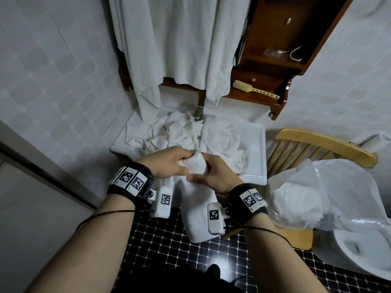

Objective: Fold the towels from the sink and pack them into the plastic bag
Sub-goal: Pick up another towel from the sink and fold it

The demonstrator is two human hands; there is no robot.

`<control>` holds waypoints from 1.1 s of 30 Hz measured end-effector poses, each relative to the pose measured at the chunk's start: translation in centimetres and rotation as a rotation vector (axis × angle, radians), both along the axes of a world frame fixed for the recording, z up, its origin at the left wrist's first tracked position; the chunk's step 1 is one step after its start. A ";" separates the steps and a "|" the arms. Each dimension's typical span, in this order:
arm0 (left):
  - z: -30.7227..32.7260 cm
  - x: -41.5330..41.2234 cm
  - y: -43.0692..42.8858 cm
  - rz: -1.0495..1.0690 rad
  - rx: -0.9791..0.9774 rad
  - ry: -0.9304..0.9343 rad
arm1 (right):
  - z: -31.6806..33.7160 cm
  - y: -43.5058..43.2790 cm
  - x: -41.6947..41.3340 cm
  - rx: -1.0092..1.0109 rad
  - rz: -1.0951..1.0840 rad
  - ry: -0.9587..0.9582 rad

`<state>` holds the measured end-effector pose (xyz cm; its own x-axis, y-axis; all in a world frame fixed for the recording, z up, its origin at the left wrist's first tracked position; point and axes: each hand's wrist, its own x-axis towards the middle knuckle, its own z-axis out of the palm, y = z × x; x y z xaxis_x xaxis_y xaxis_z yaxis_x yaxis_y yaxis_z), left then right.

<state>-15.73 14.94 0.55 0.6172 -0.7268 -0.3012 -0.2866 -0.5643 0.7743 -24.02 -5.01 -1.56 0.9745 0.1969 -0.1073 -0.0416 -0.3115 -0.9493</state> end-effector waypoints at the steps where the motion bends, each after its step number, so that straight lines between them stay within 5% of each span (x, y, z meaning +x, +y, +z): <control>1: 0.1 -0.2 -0.1 -0.011 -0.021 0.018 | -0.1 -0.1 0.2 -0.060 0.012 -0.031; 6: -0.8 -0.5 -0.3 0.291 -0.202 -0.070 | 0.1 -2.2 0.8 -0.262 0.005 -0.100; 8: -0.8 -0.4 -0.5 0.238 -0.167 -0.122 | 0.2 -2.4 0.8 -0.285 -0.001 -0.088; 13: -1.3 -0.8 -1.6 0.119 0.109 -0.215 | 1.0 -1.7 1.2 -0.169 -0.156 -0.024; 23: -1.0 -0.5 -1.4 0.172 0.422 -0.381 | 0.2 -2.6 1.4 -0.383 -0.689 -0.190; 27: -0.4 -0.9 -2.5 0.184 0.475 -0.490 | -1.1 -2.0 1.7 -0.261 -0.793 -0.027; 30: -0.3 -1.5 -3.3 0.222 0.365 -0.473 | -0.1 -0.4 1.1 0.063 -0.588 0.321; 33: -0.7 -1.9 -3.4 0.173 0.327 -0.338 | 1.1 0.9 0.9 0.103 -0.382 0.433</control>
<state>-17.60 11.49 -0.17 0.8229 -0.5061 -0.2582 -0.3718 -0.8233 0.4290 -23.15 -4.16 -0.42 0.8502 -0.1291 -0.5104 -0.5235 -0.1049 -0.8455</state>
